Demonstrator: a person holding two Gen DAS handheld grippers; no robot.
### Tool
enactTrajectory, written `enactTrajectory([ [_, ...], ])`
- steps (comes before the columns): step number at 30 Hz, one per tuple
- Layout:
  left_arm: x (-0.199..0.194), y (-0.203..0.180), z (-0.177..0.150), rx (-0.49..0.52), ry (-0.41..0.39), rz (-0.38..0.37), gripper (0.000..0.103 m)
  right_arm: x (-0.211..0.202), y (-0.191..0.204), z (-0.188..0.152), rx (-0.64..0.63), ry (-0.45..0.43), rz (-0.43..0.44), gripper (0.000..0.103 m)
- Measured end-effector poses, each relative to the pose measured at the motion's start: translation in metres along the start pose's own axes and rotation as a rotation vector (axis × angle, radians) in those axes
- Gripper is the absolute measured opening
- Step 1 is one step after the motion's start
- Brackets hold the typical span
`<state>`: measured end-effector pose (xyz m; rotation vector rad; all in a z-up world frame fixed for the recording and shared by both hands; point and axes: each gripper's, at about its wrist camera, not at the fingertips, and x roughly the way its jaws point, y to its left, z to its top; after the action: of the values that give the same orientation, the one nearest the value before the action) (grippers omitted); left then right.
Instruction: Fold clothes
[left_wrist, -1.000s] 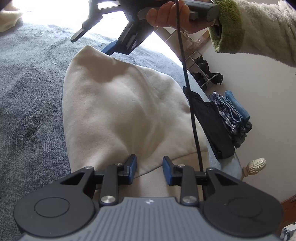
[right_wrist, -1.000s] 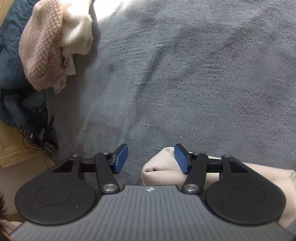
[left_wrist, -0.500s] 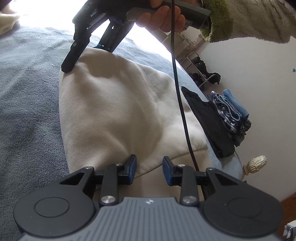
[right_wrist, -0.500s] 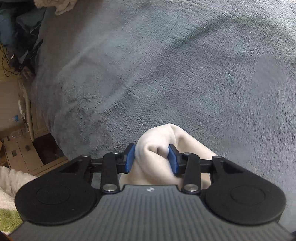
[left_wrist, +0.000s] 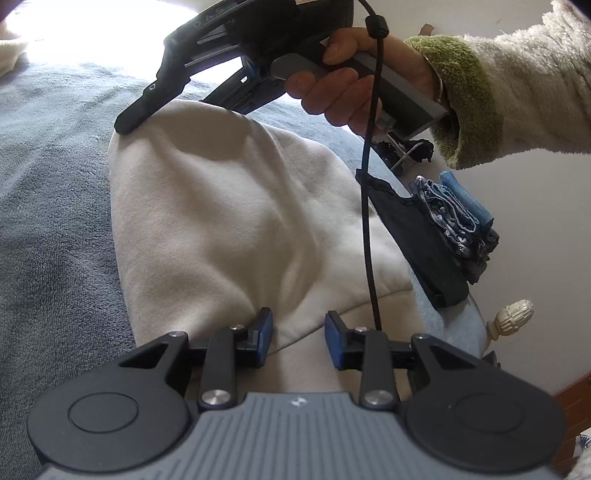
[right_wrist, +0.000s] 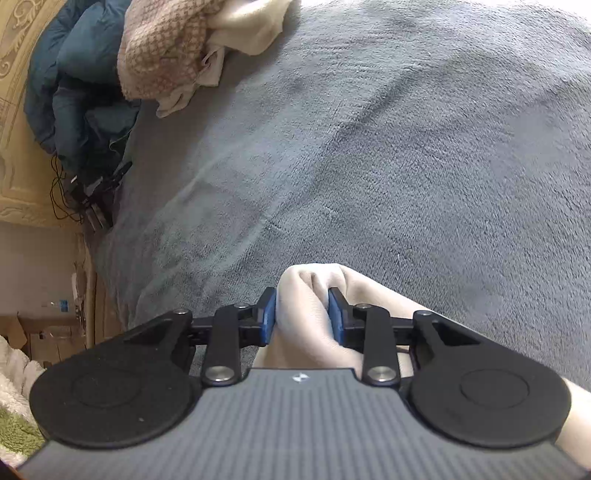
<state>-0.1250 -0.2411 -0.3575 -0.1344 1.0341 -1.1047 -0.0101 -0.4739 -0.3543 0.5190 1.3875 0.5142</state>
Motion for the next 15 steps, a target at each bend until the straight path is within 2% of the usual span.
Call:
enactTrajectory([
  [1, 0.000, -0.001, 0.000, 0.005, 0.003, 0.001, 0.032, -0.007, 0.000, 0.000, 0.022, -0.023, -0.006, 0.031],
  [5, 0.000, 0.001, 0.002, 0.010, 0.013, -0.002, 0.032, -0.052, 0.038, -0.013, -0.123, -0.257, -0.145, 0.031],
  [7, -0.001, 0.001, 0.001, 0.022, 0.016, -0.001, 0.032, -0.068, 0.050, -0.023, -0.216, -0.293, -0.193, 0.025],
  [8, 0.000, 0.001, 0.001, 0.030, 0.017, 0.000, 0.032, -0.070, 0.051, -0.029, -0.260, -0.283, -0.195, 0.022],
  [10, -0.006, 0.004, 0.000, 0.047, 0.017, 0.007, 0.032, -0.049, 0.055, -0.036, -0.330, -0.229, -0.212, 0.012],
  [12, -0.006, 0.002, 0.000, 0.062, 0.012, 0.024, 0.033, -0.020, 0.045, -0.037, -0.373, -0.193, -0.293, 0.006],
  [13, -0.005, 0.001, 0.001, 0.067, 0.011, 0.033, 0.033, -0.008, 0.038, -0.038, -0.380, -0.193, -0.315, 0.006],
  [15, -0.004, 0.000, 0.003, 0.067, 0.018, 0.035, 0.033, 0.000, 0.022, -0.039, -0.347, -0.222, -0.297, 0.006],
])
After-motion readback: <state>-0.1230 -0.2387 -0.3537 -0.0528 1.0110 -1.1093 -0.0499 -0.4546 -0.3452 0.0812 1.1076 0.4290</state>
